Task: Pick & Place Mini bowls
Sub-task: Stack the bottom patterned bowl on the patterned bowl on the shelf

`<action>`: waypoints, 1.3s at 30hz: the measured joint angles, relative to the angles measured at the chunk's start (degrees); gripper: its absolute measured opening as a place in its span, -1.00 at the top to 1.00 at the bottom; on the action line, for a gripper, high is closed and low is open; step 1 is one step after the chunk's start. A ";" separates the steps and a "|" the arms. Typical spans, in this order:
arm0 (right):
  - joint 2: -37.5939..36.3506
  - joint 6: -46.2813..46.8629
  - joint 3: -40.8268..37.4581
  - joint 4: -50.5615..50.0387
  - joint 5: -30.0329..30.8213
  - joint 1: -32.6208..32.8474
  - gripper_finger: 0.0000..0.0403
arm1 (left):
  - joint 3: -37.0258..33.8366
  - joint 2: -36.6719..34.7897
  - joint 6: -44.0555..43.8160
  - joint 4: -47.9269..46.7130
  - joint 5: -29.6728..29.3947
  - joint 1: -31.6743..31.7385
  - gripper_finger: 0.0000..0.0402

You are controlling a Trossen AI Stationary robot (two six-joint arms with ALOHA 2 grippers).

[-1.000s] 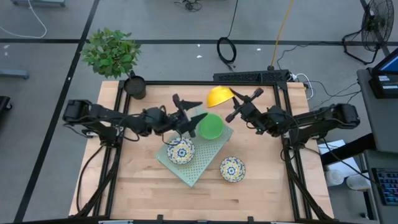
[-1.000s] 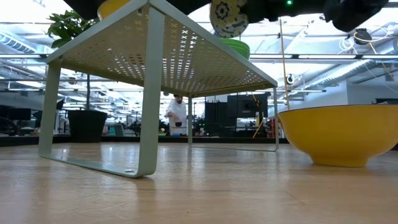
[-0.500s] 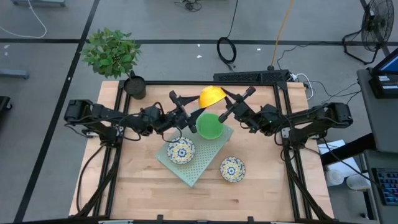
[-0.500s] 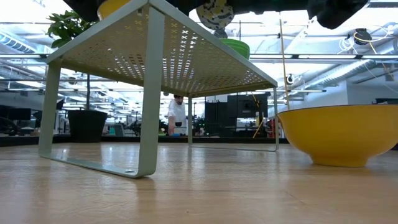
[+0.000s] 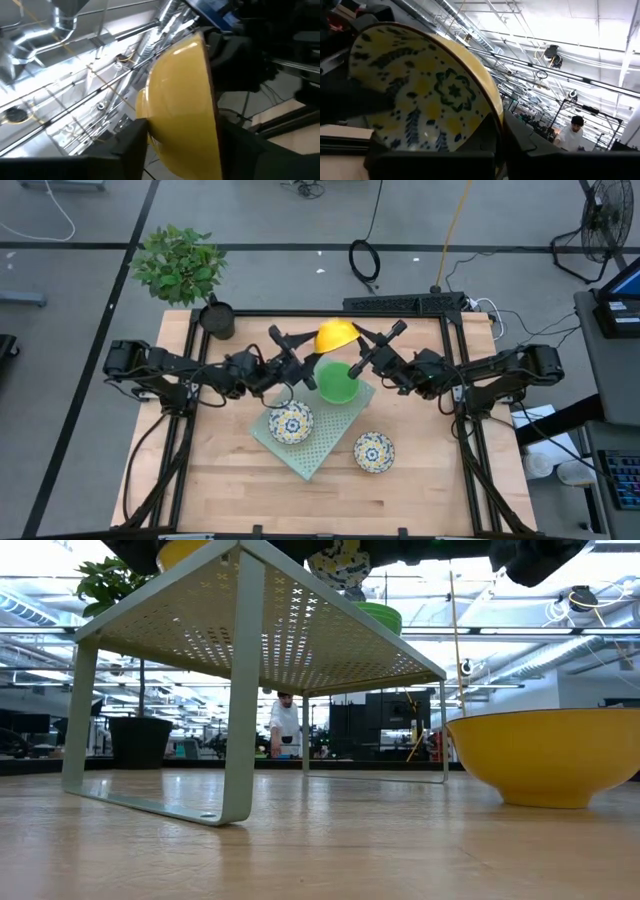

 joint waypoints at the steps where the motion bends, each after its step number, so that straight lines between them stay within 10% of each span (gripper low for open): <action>1: 0.08 0.08 0.00 0.00 0.15 0.00 0.99 | 0.00 -0.02 -0.12 0.21 -0.30 -0.09 0.08; 12: 0.10 6.73 0.15 -4.93 -0.17 0.07 0.88 | 0.09 0.09 0.27 5.48 -7.64 -1.84 0.59; 22: 0.06 13.42 0.00 -17.62 -1.14 1.17 0.22 | -0.12 0.05 4.25 8.14 -16.44 -2.92 0.93; 33: -0.44 9.39 -0.09 -20.35 17.85 9.76 0.01 | 8.68 -6.13 19.99 5.04 -36.79 -8.13 0.94; 39: -0.40 4.28 -0.07 -20.28 28.46 13.75 0.06 | 20.54 -9.44 17.65 -17.26 -43.15 -9.39 0.94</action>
